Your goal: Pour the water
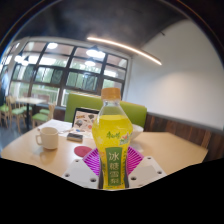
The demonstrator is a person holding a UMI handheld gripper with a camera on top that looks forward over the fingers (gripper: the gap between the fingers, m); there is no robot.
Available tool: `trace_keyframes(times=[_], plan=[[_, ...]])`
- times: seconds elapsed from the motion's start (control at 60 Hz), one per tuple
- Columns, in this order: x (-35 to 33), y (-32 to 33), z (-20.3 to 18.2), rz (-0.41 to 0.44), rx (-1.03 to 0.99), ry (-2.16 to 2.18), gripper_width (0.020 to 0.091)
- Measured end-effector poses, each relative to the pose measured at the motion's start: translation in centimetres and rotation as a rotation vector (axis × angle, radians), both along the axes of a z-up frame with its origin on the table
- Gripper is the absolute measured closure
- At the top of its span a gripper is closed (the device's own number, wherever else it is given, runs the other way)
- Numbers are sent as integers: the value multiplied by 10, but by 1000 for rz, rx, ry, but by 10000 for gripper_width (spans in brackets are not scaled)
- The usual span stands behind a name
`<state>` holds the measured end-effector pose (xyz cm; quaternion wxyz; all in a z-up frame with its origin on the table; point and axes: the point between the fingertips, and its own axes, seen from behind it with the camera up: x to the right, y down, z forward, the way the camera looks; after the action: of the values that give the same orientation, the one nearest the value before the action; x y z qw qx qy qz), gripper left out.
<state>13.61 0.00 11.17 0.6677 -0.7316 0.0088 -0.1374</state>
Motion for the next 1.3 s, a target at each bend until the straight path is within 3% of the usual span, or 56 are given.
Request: trace_keyframes(times=[0.233, 0.417, 0.517, 0.733, 0.883, 1.033, 1.183, 1.3], plan=[[-39, 75, 99, -25, -44, -794, 823], [-105, 135, 88, 43, -156, -1525, 823], [-134, 155, 84, 33, -141, -1872, 820], [-152, 163, 73, 59, -186, -2197, 823], [-138, 170, 74, 80, -228, -2187, 822], [-124, 177, 90, 45, -161, -1997, 823], [-96, 170, 125, -17, -33, -1320, 823], [-84, 177, 101, 73, 72, -634, 824]])
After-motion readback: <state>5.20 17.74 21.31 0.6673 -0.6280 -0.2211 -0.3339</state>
